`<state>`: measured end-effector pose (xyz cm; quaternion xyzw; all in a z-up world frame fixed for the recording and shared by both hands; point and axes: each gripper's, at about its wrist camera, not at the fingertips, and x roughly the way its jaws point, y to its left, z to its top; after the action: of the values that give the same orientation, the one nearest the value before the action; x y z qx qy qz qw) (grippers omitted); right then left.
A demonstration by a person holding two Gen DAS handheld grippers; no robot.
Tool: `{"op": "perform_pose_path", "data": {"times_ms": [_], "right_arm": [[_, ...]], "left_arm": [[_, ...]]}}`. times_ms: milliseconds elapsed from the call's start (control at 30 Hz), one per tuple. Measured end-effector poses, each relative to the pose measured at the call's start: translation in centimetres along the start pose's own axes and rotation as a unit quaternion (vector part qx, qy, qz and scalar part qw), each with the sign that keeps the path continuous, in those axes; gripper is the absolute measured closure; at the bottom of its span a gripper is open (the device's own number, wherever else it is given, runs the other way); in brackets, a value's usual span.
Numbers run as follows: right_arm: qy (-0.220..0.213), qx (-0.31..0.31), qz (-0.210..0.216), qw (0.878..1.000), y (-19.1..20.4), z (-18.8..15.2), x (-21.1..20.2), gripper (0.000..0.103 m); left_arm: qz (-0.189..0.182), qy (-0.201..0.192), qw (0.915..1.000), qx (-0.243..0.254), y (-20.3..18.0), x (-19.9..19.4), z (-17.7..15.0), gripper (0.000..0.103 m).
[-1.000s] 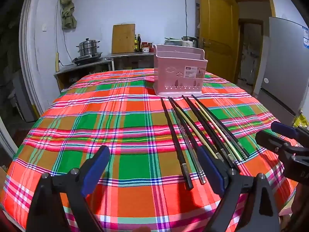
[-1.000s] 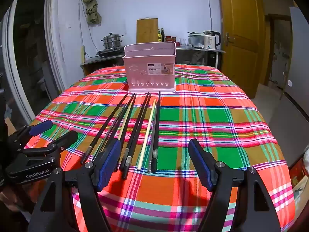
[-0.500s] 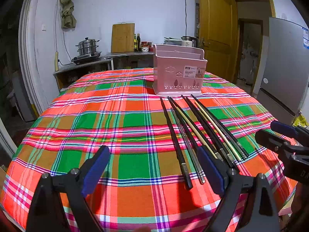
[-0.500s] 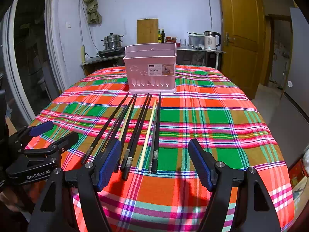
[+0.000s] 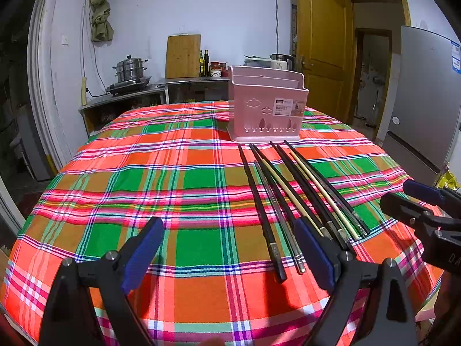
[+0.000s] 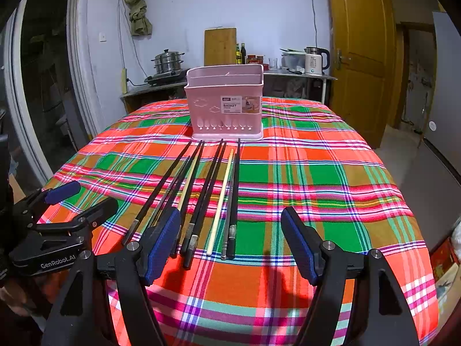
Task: Organize utensils
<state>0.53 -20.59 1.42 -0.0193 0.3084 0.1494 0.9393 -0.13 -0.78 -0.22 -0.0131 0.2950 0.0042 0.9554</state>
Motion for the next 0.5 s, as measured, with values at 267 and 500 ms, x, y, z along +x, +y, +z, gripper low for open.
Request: {"op": "perform_pose_path", "data": {"times_ms": [267,500], "right_arm": [[0.000,0.000,0.000,1.000,-0.02,0.03,0.00,0.031],[0.000,0.001,0.000,1.000,-0.02,0.00,0.04,0.031]], "left_arm": [[0.001,0.000,1.0000,0.002,-0.11,0.02,0.10,0.009],[-0.001,0.000,1.0000,0.002,-0.21,0.00,0.01,0.009]]}}
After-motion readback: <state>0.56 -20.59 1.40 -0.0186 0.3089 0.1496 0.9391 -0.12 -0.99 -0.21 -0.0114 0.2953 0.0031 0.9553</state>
